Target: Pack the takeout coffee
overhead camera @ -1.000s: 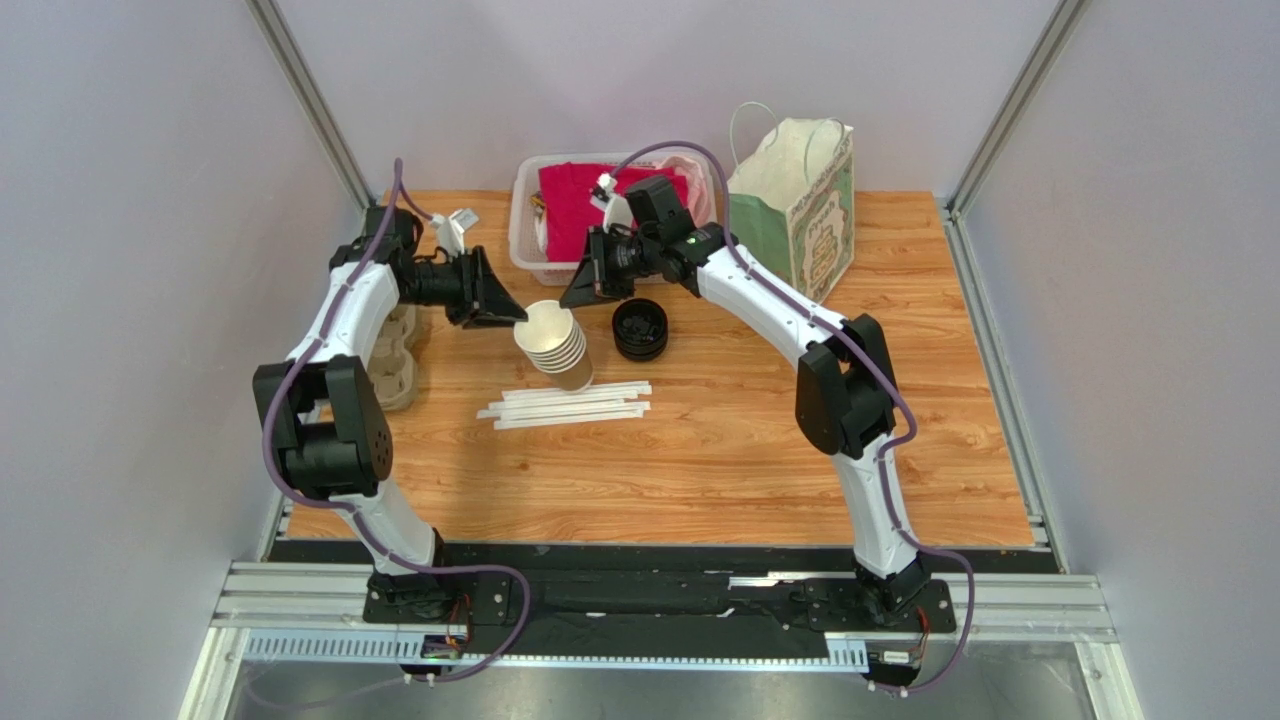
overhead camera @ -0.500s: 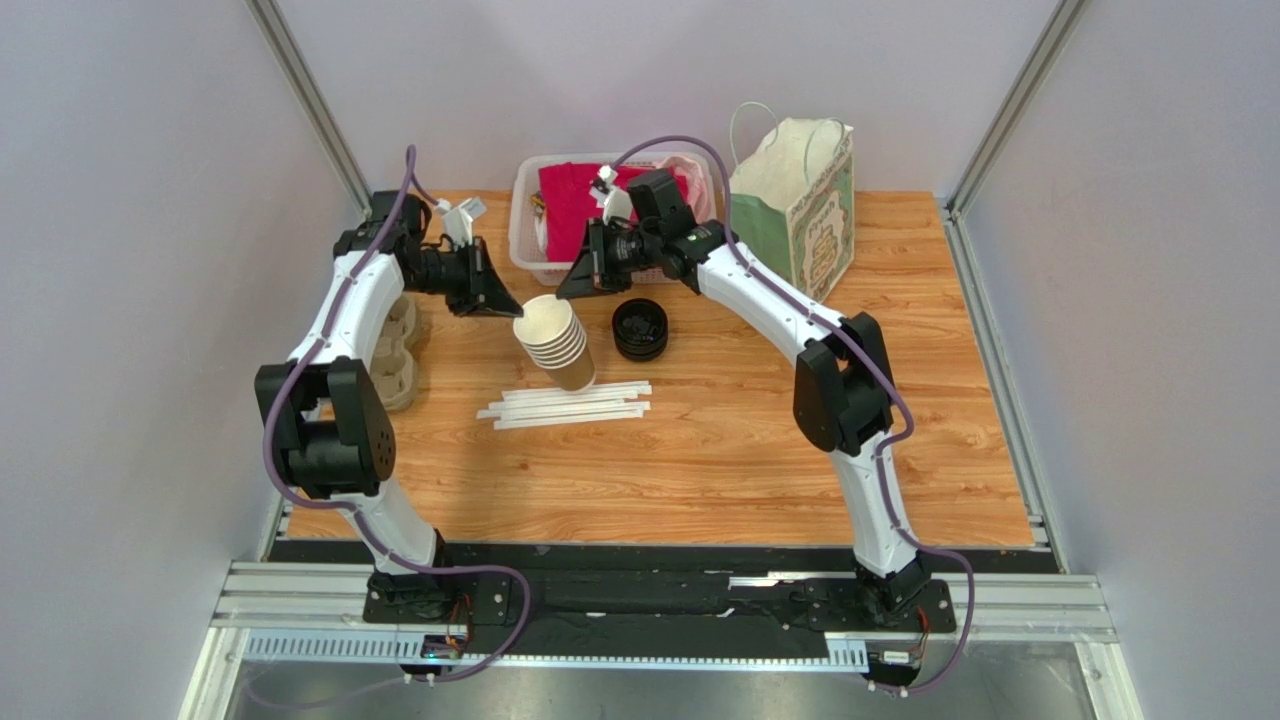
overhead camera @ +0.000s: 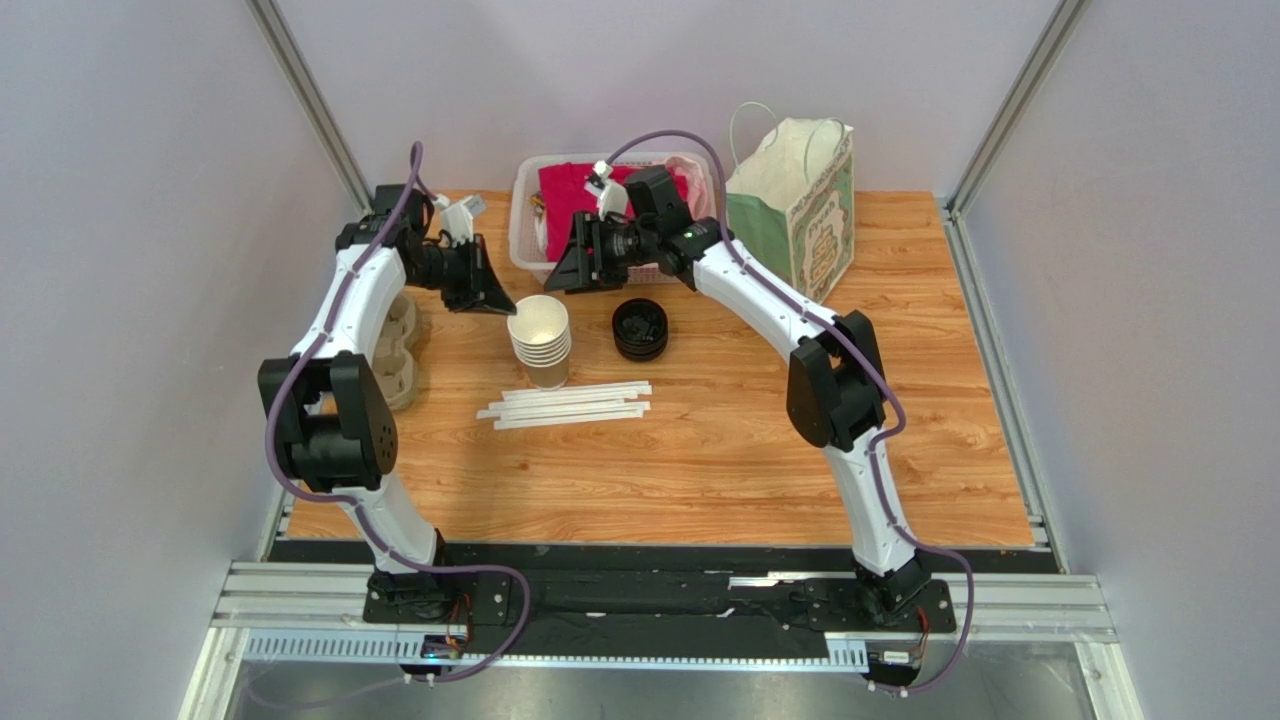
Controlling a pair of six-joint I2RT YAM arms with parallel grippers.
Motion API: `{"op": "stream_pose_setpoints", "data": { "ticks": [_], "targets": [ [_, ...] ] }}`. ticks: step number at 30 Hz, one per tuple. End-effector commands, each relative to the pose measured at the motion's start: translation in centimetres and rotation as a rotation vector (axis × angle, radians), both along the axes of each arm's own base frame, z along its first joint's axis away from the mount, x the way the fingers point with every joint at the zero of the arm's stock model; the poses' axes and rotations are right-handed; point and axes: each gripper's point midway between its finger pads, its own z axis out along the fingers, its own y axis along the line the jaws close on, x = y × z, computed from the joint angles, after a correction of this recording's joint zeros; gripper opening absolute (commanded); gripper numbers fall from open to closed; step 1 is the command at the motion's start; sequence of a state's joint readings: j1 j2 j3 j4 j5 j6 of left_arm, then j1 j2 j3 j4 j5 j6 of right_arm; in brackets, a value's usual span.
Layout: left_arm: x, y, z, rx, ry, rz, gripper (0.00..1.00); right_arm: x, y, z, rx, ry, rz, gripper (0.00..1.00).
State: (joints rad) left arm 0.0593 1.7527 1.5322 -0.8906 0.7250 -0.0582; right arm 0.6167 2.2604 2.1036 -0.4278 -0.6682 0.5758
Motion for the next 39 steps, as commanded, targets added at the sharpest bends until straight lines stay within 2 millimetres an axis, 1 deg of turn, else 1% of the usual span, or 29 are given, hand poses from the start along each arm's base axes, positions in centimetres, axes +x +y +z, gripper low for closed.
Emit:
{"op": "stream_pose_setpoints", "data": {
  "ticks": [1,3,5,6,7,8,9,10,11,12,13,14,15,16,17,18,19,20,22,24,25,26,28,29,30,31,32,33,39],
  "targets": [
    [1.7,0.0,2.1,-0.029,-0.061,0.015,0.0,1.4,-1.0,4.1,0.052,-0.143,-0.005,0.77],
    [1.7,-0.1,2.7,-0.042,-0.072,0.016,0.0,1.5,-1.6,5.3,0.054,-0.2,-0.007,0.86],
    [2.0,-0.1,3.2,-0.051,-0.078,0.027,0.0,1.4,-2.3,5.4,0.042,-0.234,-0.002,0.88],
    [2.1,-0.1,3.3,-0.063,-0.076,0.029,0.0,1.3,-2.7,6.2,0.036,-0.285,0.002,0.91],
    [2.3,0.0,3.5,-0.07,-0.079,0.034,0.0,1.2,-2.8,6.4,0.034,-0.315,0.005,0.92],
    [2.5,0.2,3.7,-0.078,-0.077,0.043,0.0,1.0,-3.1,5.2,0.013,-0.316,0.009,0.93],
    [2.6,0.3,3.6,-0.083,-0.071,0.045,0.0,0.9,-3.4,5.0,-0.003,-0.36,0.017,0.95],
    [2.8,0.5,4.0,-0.088,-0.081,0.048,0.0,0.7,-3.7,6.2,0.006,-0.415,0.017,0.96],
    [2.9,0.8,4.2,-0.095,-0.081,0.057,0.0,0.5,-4.1,5.0,-0.018,-0.414,0.022,0.96],
    [2.9,0.8,4.4,-0.106,-0.081,0.056,0.0,0.3,-4.3,4.9,-0.033,-0.458,0.035,0.97],
    [3.1,1.0,4.9,-0.097,-0.095,0.056,0.0,0.0,-4.4,5.7,-0.028,-0.496,0.038,0.97],
    [3.1,1.1,4.9,-0.086,-0.096,0.057,0.0,-0.3,-4.6,5.0,-0.045,-0.505,0.046,0.97],
    [3.2,1.1,5.1,-0.083,-0.105,0.058,0.0,-0.5,-4.5,4.7,-0.057,-0.523,0.049,0.97],
    [3.2,1.1,5.0,-0.075,-0.104,0.063,0.0,-0.7,-4.5,5.4,-0.055,-0.574,0.054,0.97],
    [3.4,1.7,4.9,-0.04,-0.096,0.086,0.0,-0.8,-4.4,5.3,-0.062,-0.589,0.059,0.97],
    [3.5,1.5,5.5,-0.048,-0.125,0.069,0.0,-1.1,-4.1,4.9,-0.076,-0.601,0.061,0.97],
    [3.2,0.6,4.7,-0.034,-0.125,0.041,0.0,-1.2,-4.0,4.8,-0.087,-0.62,0.068,0.97],
    [3.1,0.9,3.7,0.05,-0.107,0.049,0.0,-1.3,-3.8,4.5,-0.091,-0.618,0.071,0.97],
    [2.7,0.6,3.2,0.048,-0.081,0.04,0.0,-1.5,-3.4,4.3,-0.091,-0.601,0.075,0.97],
    [2.8,1.4,2.3,0.079,-0.078,0.067,0.0,-1.5,-3.3,3.8,-0.095,-0.579,0.077,0.97],
    [2.9,1.7,2.4,0.064,-0.077,0.084,0.0,-1.5,-3.4,3.6,-0.099,-0.577,0.077,0.96],
    [2.8,1.2,3.1,0.002,-0.094,0.072,0.0,-1.6,-3.4,3.6,-0.101,-0.58,0.079,0.96],
    [2.9,1.3,3.1,-0.019,-0.082,0.07,0.0,-1.9,-3.6,3.4,-0.098,-0.579,0.083,0.96],
    [2.4,0.3,3.8,-0.103,-0.062,0.05,0.0,-2.1,-3.6,3.4,-0.096,-0.583,0.086,0.96],
    [2.4,0.0,3.7,-0.132,-0.064,0.049,0.0,-2.2,-3.4,4.3,-0.072,-0.614,0.081,0.96],
    [2.3,-0.2,3.7,-0.135,-0.061,0.047,0.0,-2.5,-3.5,3.3,-0.075,-0.604,0.083,0.96],
    [2.4,-0.1,3.7,-0.121,-0.071,0.054,0.0,-2.8,-3.4,3.7,-0.06,-0.617,0.083,0.95],
    [2.3,0.0,3.4,-0.123,-0.063,0.058,0.0,-2.9,-2.9,4.7,-0.029,-0.662,0.078,0.95],
    [1.9,-0.1,2.8,-0.178,-0.025,0.055,0.0,-3.5,-1.0,3.8,-0.046,-0.737,0.1,0.93]
  ]
}}
